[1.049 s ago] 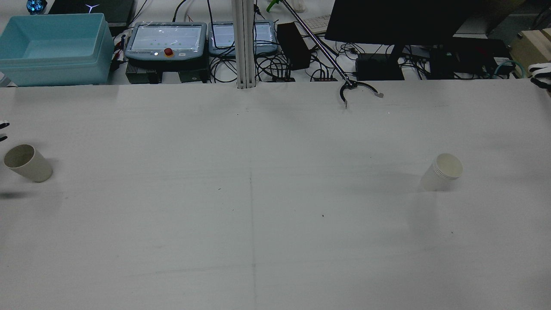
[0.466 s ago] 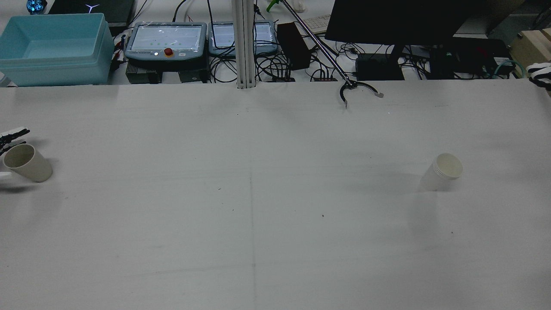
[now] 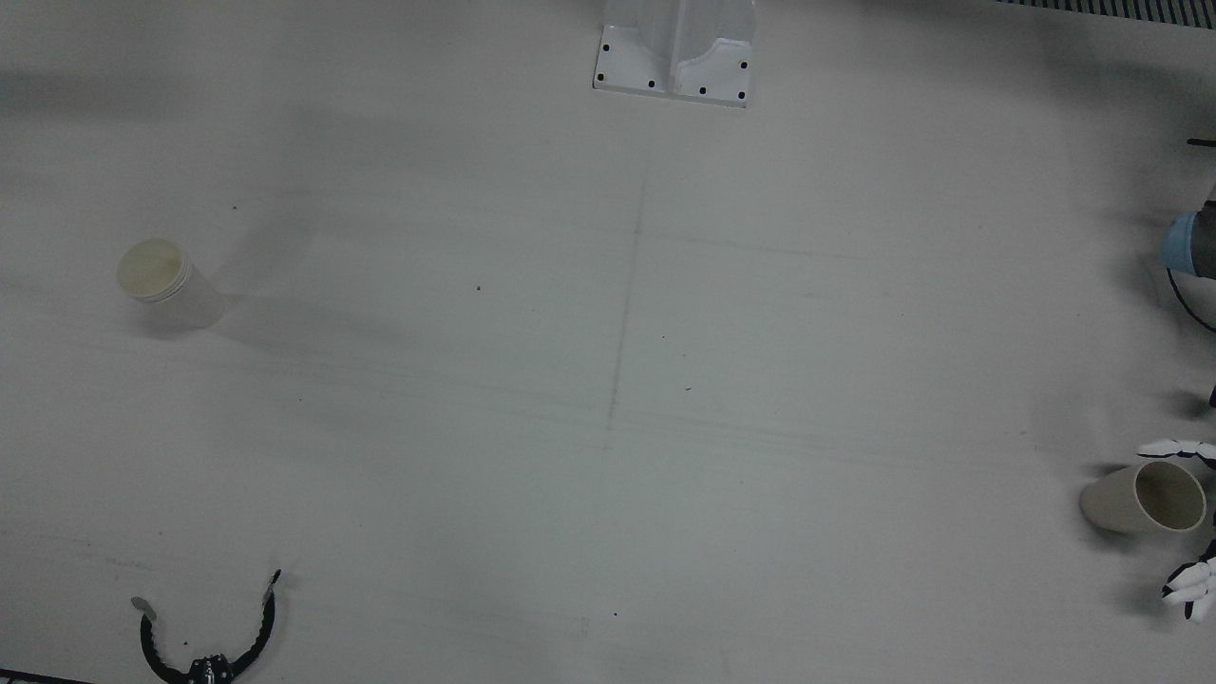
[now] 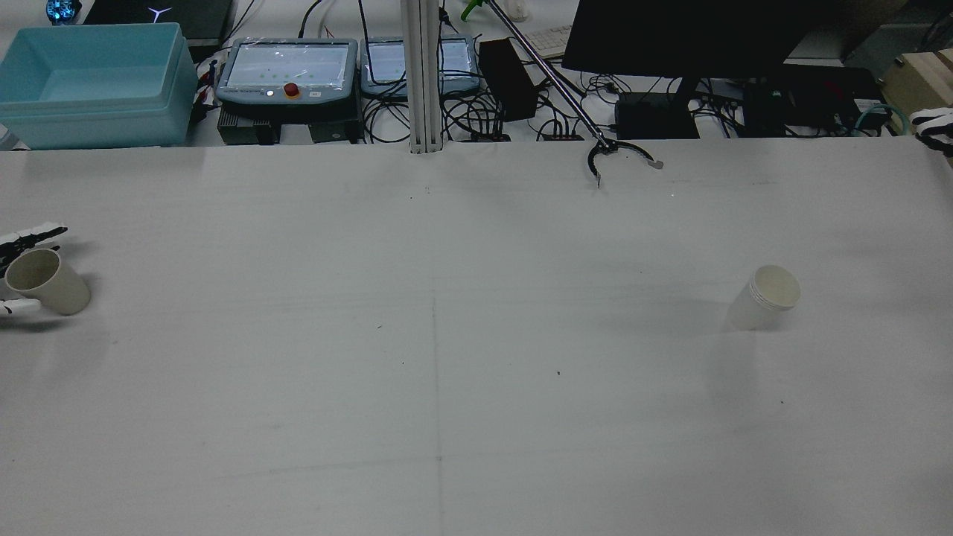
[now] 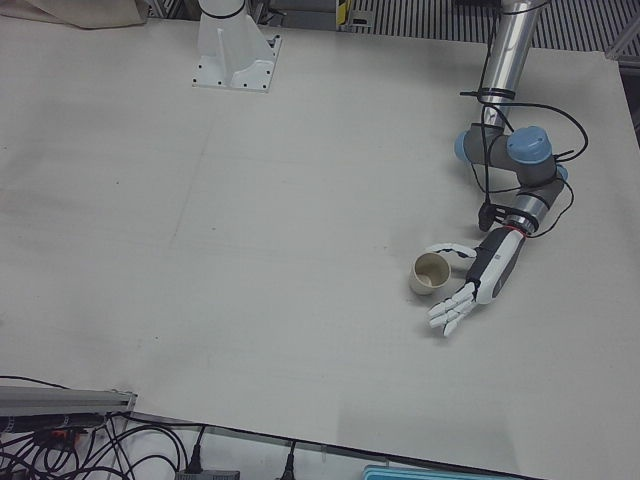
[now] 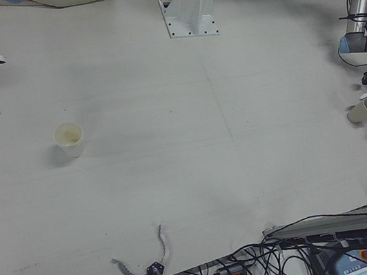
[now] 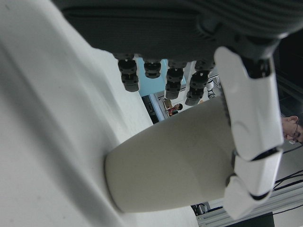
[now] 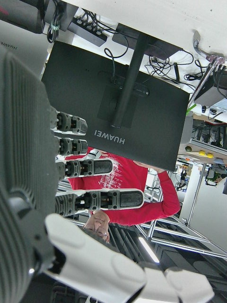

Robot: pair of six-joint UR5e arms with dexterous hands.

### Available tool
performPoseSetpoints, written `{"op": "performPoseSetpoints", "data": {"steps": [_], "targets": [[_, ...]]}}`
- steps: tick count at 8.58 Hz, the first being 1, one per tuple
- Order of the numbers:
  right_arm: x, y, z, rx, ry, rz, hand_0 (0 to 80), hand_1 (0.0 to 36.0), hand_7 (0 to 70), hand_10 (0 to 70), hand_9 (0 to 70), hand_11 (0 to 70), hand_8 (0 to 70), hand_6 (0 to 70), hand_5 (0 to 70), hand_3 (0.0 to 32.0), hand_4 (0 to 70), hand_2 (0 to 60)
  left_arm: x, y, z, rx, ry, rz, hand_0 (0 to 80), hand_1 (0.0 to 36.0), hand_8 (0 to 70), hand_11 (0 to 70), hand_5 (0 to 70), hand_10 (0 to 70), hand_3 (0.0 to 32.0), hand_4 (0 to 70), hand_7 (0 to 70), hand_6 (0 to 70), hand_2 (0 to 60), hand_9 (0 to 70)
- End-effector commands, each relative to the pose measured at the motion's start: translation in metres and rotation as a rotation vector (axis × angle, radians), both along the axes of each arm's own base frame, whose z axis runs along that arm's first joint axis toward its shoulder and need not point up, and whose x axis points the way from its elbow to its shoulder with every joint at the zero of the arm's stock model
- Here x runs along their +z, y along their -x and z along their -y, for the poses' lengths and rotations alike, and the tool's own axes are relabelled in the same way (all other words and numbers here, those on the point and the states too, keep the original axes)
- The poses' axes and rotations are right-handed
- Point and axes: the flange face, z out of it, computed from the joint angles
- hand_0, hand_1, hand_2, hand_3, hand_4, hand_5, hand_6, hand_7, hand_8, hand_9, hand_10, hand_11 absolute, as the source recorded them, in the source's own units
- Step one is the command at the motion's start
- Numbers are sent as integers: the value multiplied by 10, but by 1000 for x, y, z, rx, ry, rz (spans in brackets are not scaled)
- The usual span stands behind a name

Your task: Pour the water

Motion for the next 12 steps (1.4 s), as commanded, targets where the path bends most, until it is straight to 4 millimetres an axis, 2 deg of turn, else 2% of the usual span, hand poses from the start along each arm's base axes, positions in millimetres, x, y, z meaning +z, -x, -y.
{"op": "performPoseSetpoints", "data": {"steps": [1, 5, 6, 7, 8, 9, 10, 11, 12], "targets": [[0, 0, 0, 0, 0, -2, 429, 86, 306, 90, 134, 135, 67, 160, 216, 0, 306, 180, -17, -5, 6, 1, -17, -6, 531, 193, 73, 144, 86, 86, 0, 252, 150, 137, 206, 51], [0, 0, 0, 3, 0, -3, 433, 87, 308, 93, 135, 139, 67, 160, 217, 0, 304, 179, -19, -19, 5, 18, -25, 11, 524, 185, 76, 144, 87, 87, 0, 259, 153, 142, 206, 55], [0, 0, 0, 3, 0, -3, 435, 88, 312, 93, 137, 140, 69, 163, 219, 0, 308, 182, -22, -23, 8, 20, -26, 10, 530, 192, 78, 145, 91, 88, 0, 260, 154, 146, 208, 57], [1, 0, -1, 3, 1, -3, 435, 88, 310, 93, 136, 139, 68, 160, 219, 0, 305, 178, -27, -28, 12, 24, -27, 11, 524, 183, 79, 143, 95, 87, 0, 267, 154, 145, 206, 57], [1, 0, -1, 2, 1, -3, 436, 88, 307, 92, 134, 139, 66, 158, 217, 0, 301, 173, -28, -37, 11, 38, -27, 8, 537, 190, 86, 144, 128, 87, 0, 285, 159, 151, 192, 63], [1, 0, -1, 2, 3, -3, 436, 89, 302, 92, 132, 139, 64, 153, 214, 0, 290, 170, -33, -41, 16, 39, -30, 6, 603, 239, 103, 155, 327, 94, 0, 374, 177, 162, 202, 81], [1, 0, -1, 2, 3, -4, 439, 90, 300, 91, 129, 137, 62, 151, 213, 0, 286, 166, -39, -42, 18, 26, -26, -3, 766, 284, 121, 165, 685, 100, 0, 575, 202, 189, 203, 101], [2, -1, -2, 2, 4, -4, 440, 90, 298, 91, 128, 137, 62, 149, 212, 0, 283, 162, -44, -40, 20, 11, -20, -25, 800, 300, 143, 177, 700, 110, 0, 700, 221, 235, 193, 124], [2, -1, -3, 2, 5, -4, 440, 91, 296, 89, 127, 136, 61, 148, 209, 0, 279, 161, -49, -40, 20, 17, 4, -41, 800, 331, 159, 192, 700, 120, 0, 700, 234, 272, 224, 139]]}}
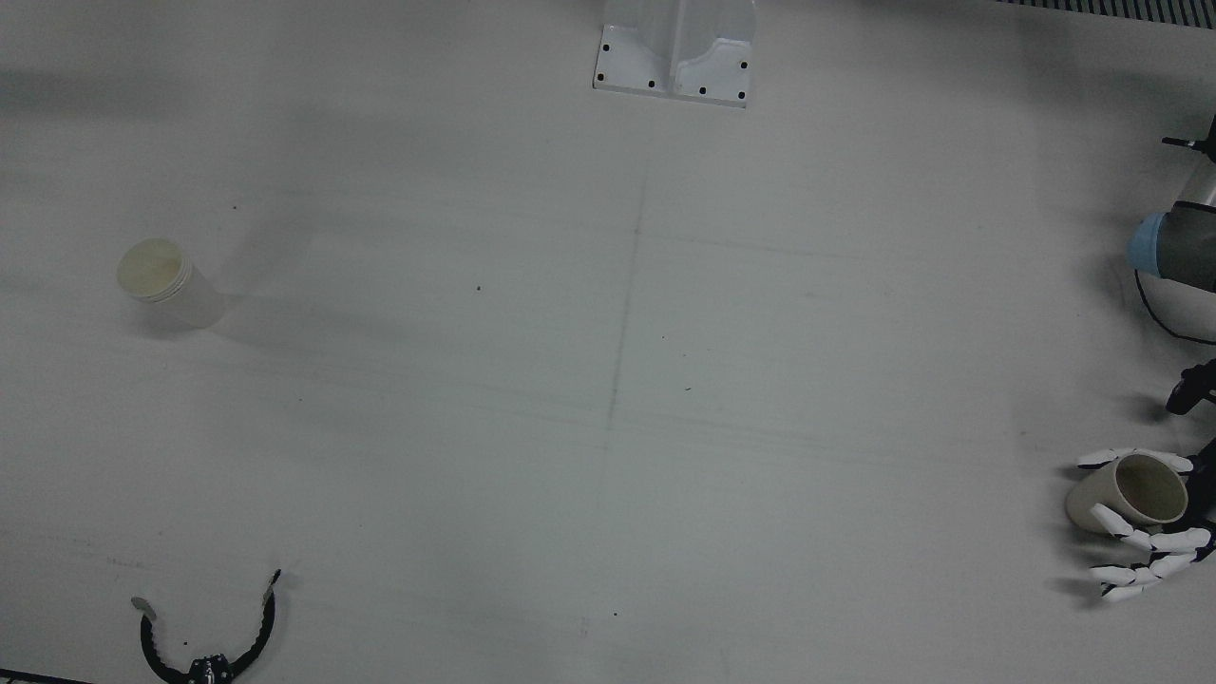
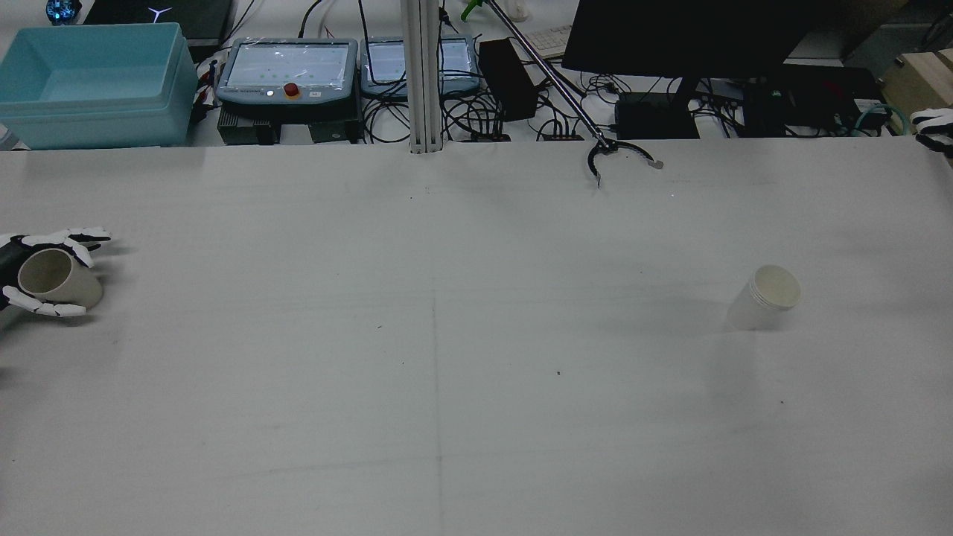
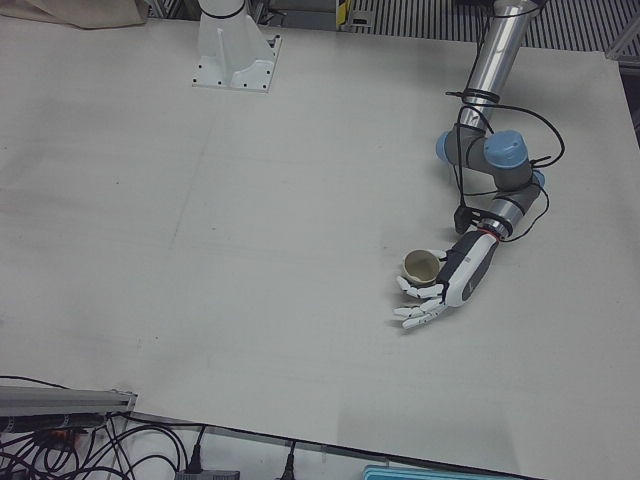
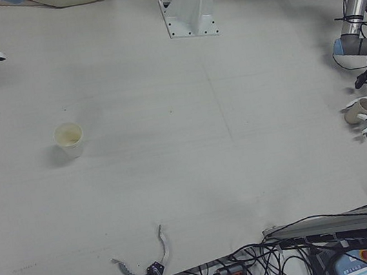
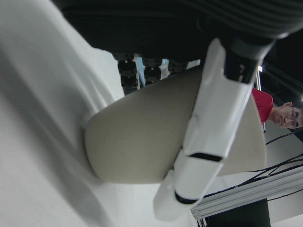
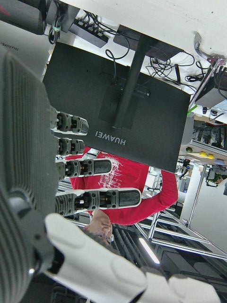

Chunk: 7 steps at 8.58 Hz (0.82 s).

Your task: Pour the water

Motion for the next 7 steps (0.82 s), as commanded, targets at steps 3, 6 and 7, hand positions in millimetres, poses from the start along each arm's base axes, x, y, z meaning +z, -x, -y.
{"op": "performPoseSetpoints", "data": {"steps": [3, 6, 7], "targets": [[3, 3, 0, -12, 5, -5, 444, 107, 289, 92, 130, 140, 65, 152, 185, 0, 293, 217, -49, -2, 4, 27, 86, -111, 800, 360, 160, 195, 700, 120, 0, 700, 246, 290, 600, 144], [63, 50, 4, -110, 14, -158, 452, 115, 247, 84, 99, 130, 49, 121, 144, 0, 235, 204, -69, -4, 5, 51, 133, -185, 800, 360, 152, 176, 700, 107, 0, 700, 248, 280, 600, 136], [83, 66, 4, -140, 6, -219, 443, 112, 237, 95, 100, 146, 51, 111, 137, 0, 216, 204, -80, -3, 6, 54, 141, -200, 800, 360, 151, 175, 700, 107, 0, 700, 246, 278, 600, 135]]}}
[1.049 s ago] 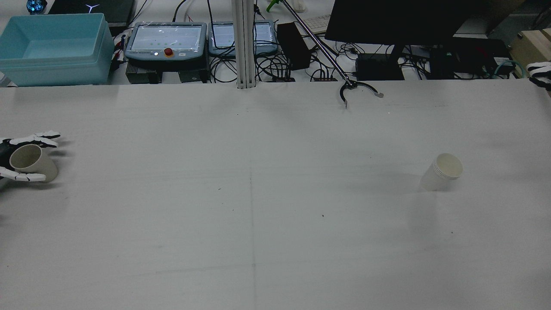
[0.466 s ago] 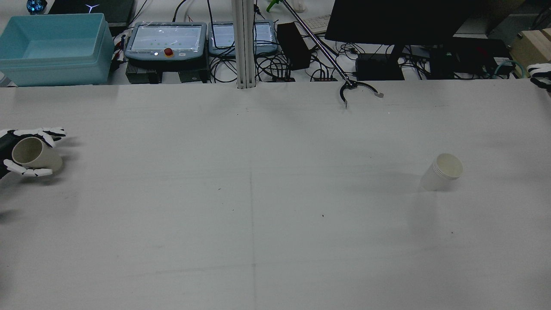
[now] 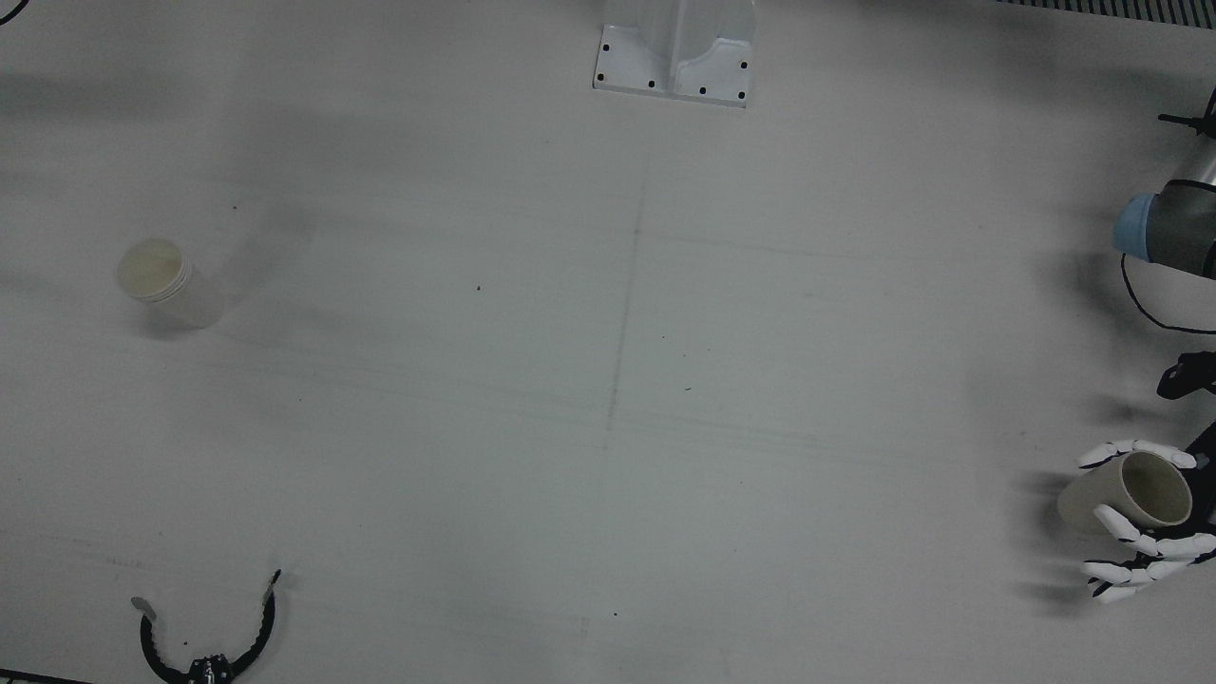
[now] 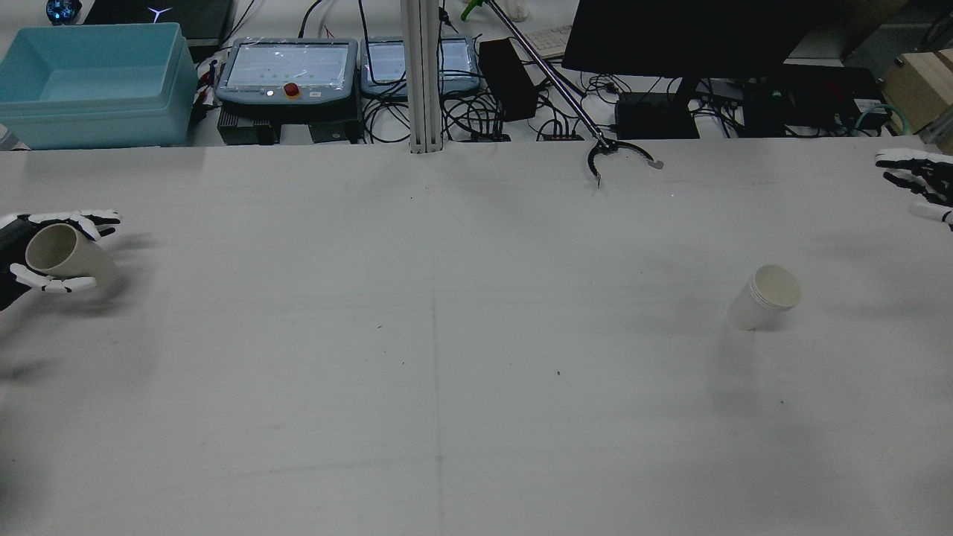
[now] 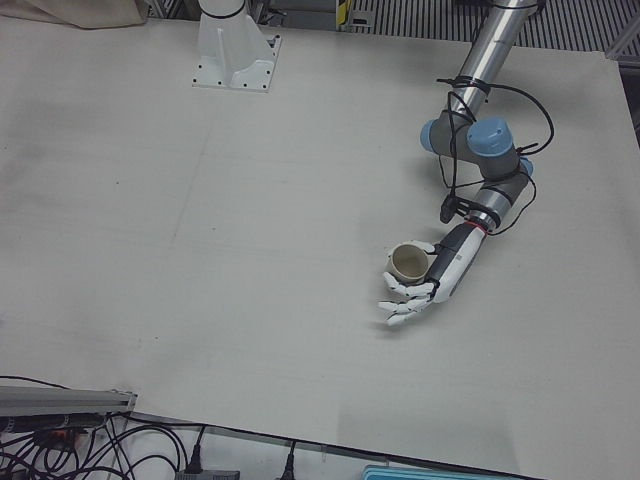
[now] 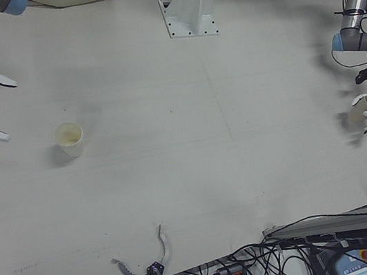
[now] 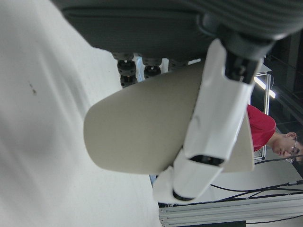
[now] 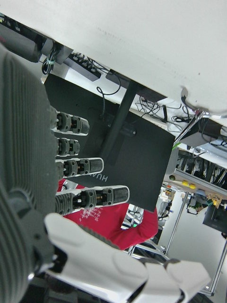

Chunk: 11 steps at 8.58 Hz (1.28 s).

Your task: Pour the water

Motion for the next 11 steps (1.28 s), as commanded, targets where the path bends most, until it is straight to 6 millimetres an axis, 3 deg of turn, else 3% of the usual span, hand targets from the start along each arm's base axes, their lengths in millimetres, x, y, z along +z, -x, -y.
{"op": "performPoseSetpoints", "data": {"steps": [1, 2, 3, 5, 7, 8, 10, 11], "targets": [[46, 55, 1, -107, -64, -167, 447, 116, 239, 107, 101, 164, 51, 108, 132, 0, 206, 210, -33, -2, 2, 12, 28, -47, 800, 360, 152, 176, 700, 107, 0, 700, 247, 276, 600, 137], [58, 62, -4, -129, -66, -197, 441, 116, 222, 119, 95, 182, 47, 86, 116, 0, 173, 204, -47, -2, 3, 11, 33, -47, 800, 360, 152, 179, 700, 109, 0, 700, 247, 278, 600, 136], [73, 58, -13, -130, -53, -202, 416, 103, 173, 154, 91, 234, 45, 34, 74, 0, 77, 162, -54, -3, 2, 13, 32, -48, 800, 360, 154, 181, 700, 111, 0, 700, 248, 284, 600, 138], [118, 54, -23, -126, -49, -195, 384, 78, 167, 164, 84, 246, 45, 36, 73, 0, 102, 152, -58, -3, 2, 15, 31, -50, 800, 360, 152, 181, 700, 110, 0, 700, 247, 276, 600, 137], [137, 50, -24, -87, -18, -187, 305, 65, 92, 157, 65, 235, 40, 0, 3, 0, 44, 146, -58, -4, 2, 15, 30, -49, 800, 360, 153, 183, 700, 111, 0, 700, 245, 273, 600, 138], [133, 64, -14, -76, -35, -179, 368, 79, 77, 132, 34, 200, 25, 0, 0, 0, 55, 144, -58, -5, 2, 18, 29, -50, 800, 360, 152, 180, 700, 110, 0, 700, 242, 267, 600, 137], [116, 152, 2, -134, -81, -169, 449, 121, 79, 98, 1, 154, 5, 0, 28, 0, 82, 143, -59, -6, 2, 18, 25, -53, 800, 360, 155, 181, 700, 111, 0, 700, 245, 273, 600, 139], [114, 187, -10, -149, -85, -171, 465, 142, 77, 88, 1, 142, 2, 0, 32, 0, 68, 142, -58, -4, 2, 17, 25, -55, 800, 360, 154, 181, 700, 111, 0, 700, 243, 270, 600, 139]]}}
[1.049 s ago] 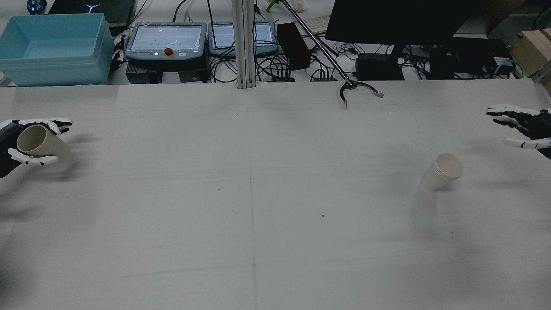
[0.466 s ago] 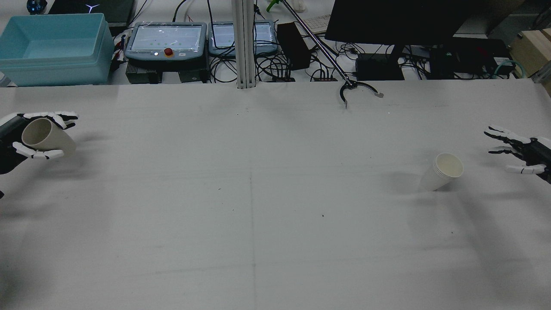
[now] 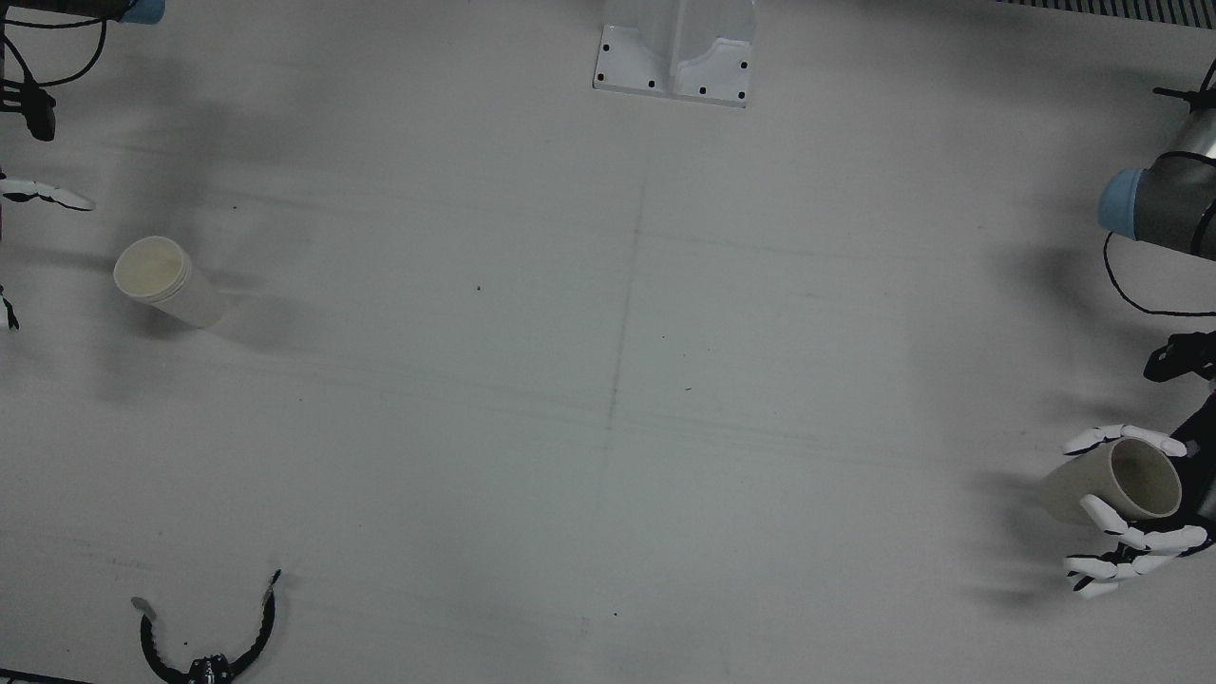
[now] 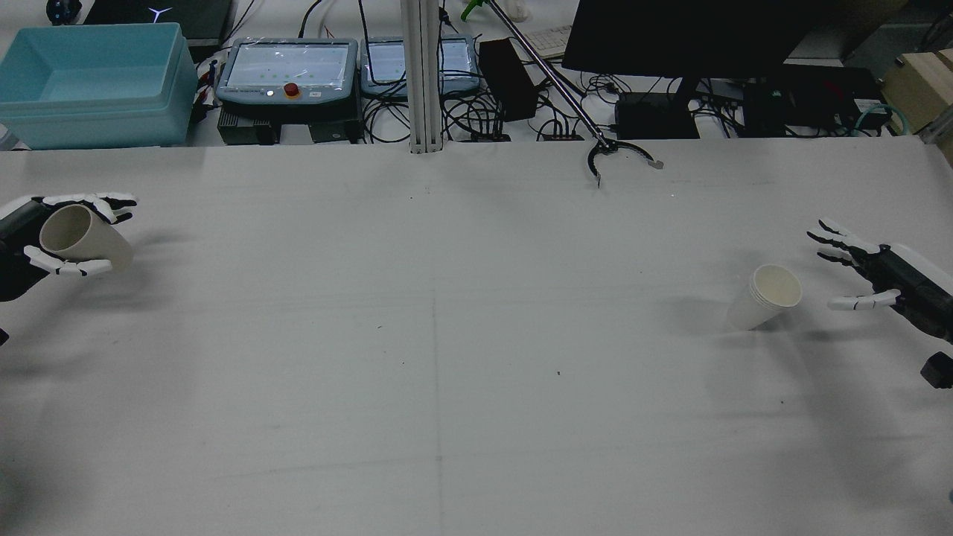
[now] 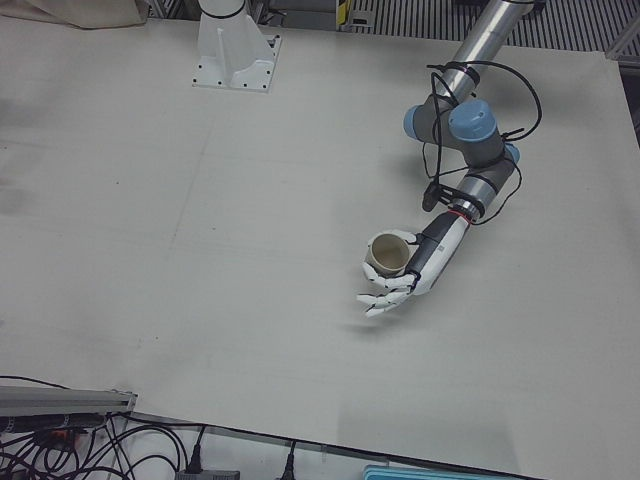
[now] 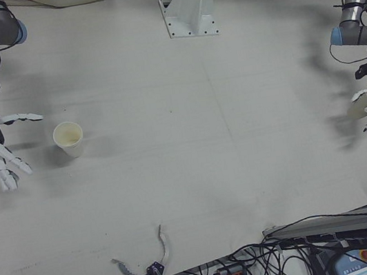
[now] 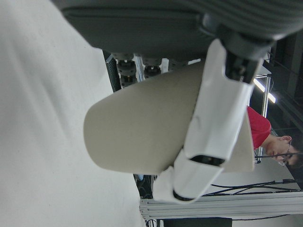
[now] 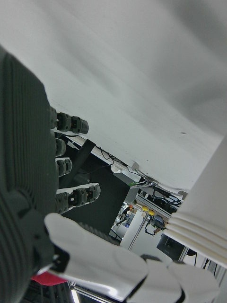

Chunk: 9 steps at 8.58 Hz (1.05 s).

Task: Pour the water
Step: 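Grasp the other paper cup with the right hand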

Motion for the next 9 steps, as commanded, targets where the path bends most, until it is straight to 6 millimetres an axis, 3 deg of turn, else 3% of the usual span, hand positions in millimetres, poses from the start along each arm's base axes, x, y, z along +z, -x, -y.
{"op": "performPoseSetpoints", "data": {"steps": [1, 3, 5, 6, 7, 8, 9], "targets": [[-9, 109, -19, -45, -15, 11, 469, 148, 70, 86, 0, 141, 2, 0, 29, 0, 48, 134, 5, 4, -4, -2, -2, -5, 800, 360, 153, 183, 700, 112, 0, 700, 242, 265, 600, 139], [-11, 119, -24, -55, -15, 12, 474, 155, 67, 87, 0, 144, 2, 0, 25, 0, 22, 126, 16, 11, -12, 1, 10, -16, 800, 360, 154, 183, 700, 112, 0, 700, 242, 266, 600, 140], [-36, 128, -20, -46, -54, 34, 474, 155, 67, 87, 0, 144, 2, 0, 25, 0, 22, 126, 22, 15, -17, 0, 16, -18, 800, 360, 154, 183, 700, 112, 0, 700, 242, 266, 600, 140], [-38, 132, -21, -35, -55, 37, 562, 269, 209, 136, 87, 223, 44, 69, 174, 0, 110, 265, 21, 15, -17, -1, 14, -20, 800, 360, 154, 186, 700, 114, 0, 700, 241, 265, 600, 140], [-43, 135, -22, -29, -59, 37, 604, 299, 272, 169, 154, 274, 86, 121, 253, 0, 145, 287, 23, 16, -18, 0, 15, -19, 800, 360, 154, 185, 700, 114, 0, 700, 241, 264, 600, 140], [-50, 140, -25, -9, -63, 30, 800, 360, 508, 339, 442, 514, 306, 315, 480, 0, 264, 382, 25, 17, -20, 0, 13, -20, 800, 360, 154, 189, 700, 116, 0, 700, 242, 266, 600, 142], [-55, 142, -25, -4, -71, 29, 800, 360, 602, 419, 541, 627, 387, 386, 567, 0, 305, 533, 28, 19, -22, 0, 17, -17, 800, 360, 155, 189, 700, 116, 0, 700, 242, 266, 600, 142]]}}
